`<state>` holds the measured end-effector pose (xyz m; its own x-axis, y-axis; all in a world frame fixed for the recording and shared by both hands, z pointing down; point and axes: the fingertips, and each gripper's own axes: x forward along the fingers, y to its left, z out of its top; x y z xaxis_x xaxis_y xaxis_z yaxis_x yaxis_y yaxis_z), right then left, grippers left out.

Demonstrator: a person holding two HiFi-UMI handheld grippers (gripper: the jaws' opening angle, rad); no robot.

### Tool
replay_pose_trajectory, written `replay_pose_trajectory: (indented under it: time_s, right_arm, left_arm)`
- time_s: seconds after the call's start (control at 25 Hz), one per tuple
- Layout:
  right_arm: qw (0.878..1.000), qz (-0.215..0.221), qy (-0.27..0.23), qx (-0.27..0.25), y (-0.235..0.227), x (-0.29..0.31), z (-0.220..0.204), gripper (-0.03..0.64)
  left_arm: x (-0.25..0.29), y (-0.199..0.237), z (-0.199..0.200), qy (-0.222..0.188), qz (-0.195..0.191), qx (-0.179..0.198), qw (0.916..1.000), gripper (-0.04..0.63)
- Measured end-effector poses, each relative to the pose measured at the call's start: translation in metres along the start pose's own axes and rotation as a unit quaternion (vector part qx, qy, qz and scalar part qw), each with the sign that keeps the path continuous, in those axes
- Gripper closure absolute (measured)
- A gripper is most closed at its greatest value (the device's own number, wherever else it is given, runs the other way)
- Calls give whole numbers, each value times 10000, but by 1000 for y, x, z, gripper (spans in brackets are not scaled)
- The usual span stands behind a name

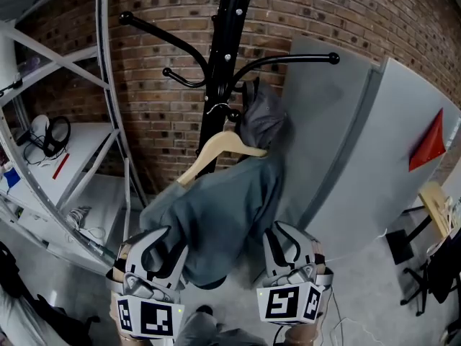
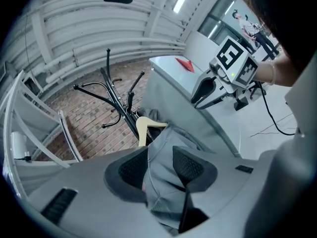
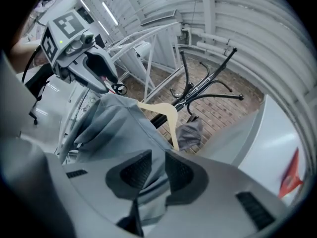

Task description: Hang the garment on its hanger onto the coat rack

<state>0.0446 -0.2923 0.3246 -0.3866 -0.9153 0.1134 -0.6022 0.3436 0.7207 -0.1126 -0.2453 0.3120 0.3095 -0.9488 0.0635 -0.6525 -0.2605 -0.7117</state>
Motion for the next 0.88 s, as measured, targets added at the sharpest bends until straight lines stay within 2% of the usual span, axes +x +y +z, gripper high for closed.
replay_pose_trajectory:
  time_s: [0.08, 0.2, 0.4, 0.88]
  right_arm:
    - [9999, 17, -102, 25, 2, -6, 4, 536]
    - [9998, 78, -202, 41, 5, -13, 8, 558]
    - [9994, 102, -319, 118, 5, -20, 12, 579]
    - [9993, 96, -332, 130, -4, -19, 6, 591]
  left_arm:
    - [-9, -2, 2, 7, 40, -55, 10000, 441]
    - [-19, -1, 4, 55, 224, -56, 9997, 525]
    - [-27, -3, 6, 132, 327, -82, 9993, 586]
    - [-17, -6, 13, 216, 347, -19, 9992, 591]
